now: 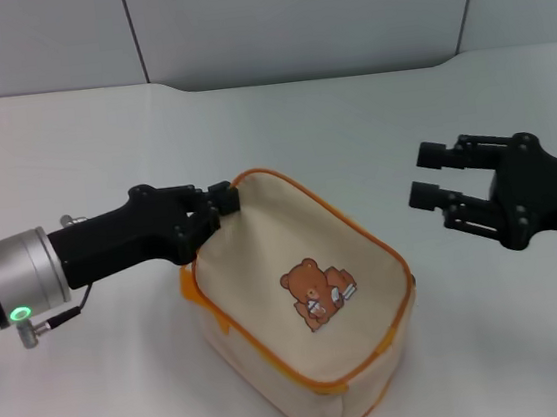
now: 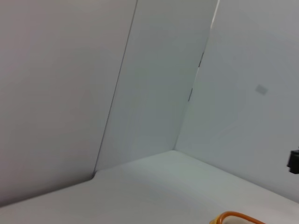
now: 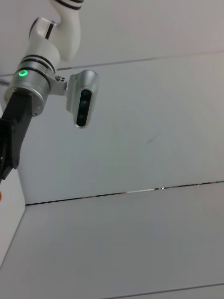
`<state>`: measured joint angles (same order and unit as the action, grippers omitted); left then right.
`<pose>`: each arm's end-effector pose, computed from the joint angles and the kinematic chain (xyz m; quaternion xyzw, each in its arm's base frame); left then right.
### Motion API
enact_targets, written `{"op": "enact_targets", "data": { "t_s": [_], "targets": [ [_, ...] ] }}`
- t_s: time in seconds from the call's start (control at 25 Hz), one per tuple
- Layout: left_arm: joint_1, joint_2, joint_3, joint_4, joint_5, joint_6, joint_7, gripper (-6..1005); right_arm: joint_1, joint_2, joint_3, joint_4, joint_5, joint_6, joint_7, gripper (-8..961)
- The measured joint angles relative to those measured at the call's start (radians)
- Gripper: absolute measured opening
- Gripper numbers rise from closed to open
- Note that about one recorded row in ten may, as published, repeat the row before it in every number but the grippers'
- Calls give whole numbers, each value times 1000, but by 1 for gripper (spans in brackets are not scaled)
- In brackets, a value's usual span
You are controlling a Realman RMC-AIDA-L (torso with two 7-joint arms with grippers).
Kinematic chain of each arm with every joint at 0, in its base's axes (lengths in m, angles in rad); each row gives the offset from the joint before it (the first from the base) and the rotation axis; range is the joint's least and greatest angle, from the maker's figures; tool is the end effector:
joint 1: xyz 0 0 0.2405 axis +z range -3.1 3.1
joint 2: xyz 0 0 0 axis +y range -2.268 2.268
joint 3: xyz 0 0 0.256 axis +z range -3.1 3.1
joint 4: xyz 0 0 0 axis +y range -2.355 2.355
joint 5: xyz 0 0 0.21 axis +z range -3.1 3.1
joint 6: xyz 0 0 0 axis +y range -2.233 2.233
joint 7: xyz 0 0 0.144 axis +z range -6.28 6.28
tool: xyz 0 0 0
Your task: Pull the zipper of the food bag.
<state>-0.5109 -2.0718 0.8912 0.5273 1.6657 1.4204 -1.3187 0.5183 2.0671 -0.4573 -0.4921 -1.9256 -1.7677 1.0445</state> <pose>-0.2522 0.3370 -0.0207 -0.9077 -0.2361 -0.3093 0.1569 0.2591 0.3062 0.0135 -0.9043 0.1139 0.3774 0.1638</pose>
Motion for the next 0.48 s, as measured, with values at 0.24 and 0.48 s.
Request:
{"op": "enact_targets", "data": {
  "t_s": [0.24, 0.48],
  "targets": [
    [4, 2, -32, -27, -41, 32, -1, 181, 14, 4, -33, 1, -6, 10, 11, 548],
    [48, 35, -10, -26, -25, 371, 153, 446, 34, -25, -234, -3, -6, -3, 53, 732]
  ]
}}
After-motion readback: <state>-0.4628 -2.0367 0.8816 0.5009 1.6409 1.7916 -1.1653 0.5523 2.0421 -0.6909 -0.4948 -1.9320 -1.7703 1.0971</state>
